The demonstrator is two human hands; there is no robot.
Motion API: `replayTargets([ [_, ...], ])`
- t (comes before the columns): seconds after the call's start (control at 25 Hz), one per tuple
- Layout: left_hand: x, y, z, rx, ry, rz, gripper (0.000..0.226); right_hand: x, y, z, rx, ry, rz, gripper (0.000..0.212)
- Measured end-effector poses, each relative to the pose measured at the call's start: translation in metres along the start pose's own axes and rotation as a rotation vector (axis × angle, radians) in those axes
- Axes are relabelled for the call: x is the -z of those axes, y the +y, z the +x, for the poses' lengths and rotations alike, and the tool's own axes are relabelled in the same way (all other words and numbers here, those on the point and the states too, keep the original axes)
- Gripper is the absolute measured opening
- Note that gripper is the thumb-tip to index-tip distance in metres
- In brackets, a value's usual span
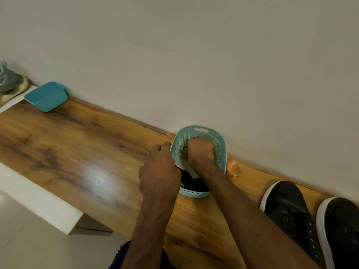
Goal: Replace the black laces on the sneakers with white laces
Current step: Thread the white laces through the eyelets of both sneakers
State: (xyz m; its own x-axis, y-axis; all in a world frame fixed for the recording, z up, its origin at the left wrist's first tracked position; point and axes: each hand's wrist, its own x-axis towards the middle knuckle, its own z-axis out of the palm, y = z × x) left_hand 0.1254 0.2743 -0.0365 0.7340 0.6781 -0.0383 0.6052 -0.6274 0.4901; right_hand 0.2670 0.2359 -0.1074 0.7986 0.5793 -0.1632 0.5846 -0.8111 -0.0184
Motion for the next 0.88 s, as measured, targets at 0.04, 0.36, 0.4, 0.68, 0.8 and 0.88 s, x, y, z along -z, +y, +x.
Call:
replayTargets([
  [0.04, -0.001, 0.002, -0.001, -0.014, 0.001, -0.009, 0.053, -0.002, 0.000, -0.001, 0.014, 0.000, 0.002, 0.022],
  [0.36, -0.004, -0.001, 0.001, -0.027, 0.020, 0.012, 0.054, -0.003, 0.007, 0.000, -0.013, 0.133, 0.223, 0.017],
  [0.4, -0.003, -0.001, 0.001, -0.025, 0.031, 0.013, 0.054, 0.000, 0.010, -0.001, -0.048, 0.151, 0.309, 0.018],
  [0.68, 0.006, 0.004, -0.004, -0.015, 0.146, -0.069, 0.048, 0.050, 0.036, -0.030, -0.230, 0.292, 1.079, 0.024],
  [0.8, 0.008, 0.008, -0.010, -0.027, 0.163, -0.108, 0.045, 0.064, 0.050, -0.047, -0.247, 0.302, 1.260, 0.023],
  [0.88, 0.008, 0.011, -0.015, -0.036, 0.167, -0.135, 0.045, 0.078, 0.058, -0.060, -0.275, 0.298, 1.411, 0.022],
])
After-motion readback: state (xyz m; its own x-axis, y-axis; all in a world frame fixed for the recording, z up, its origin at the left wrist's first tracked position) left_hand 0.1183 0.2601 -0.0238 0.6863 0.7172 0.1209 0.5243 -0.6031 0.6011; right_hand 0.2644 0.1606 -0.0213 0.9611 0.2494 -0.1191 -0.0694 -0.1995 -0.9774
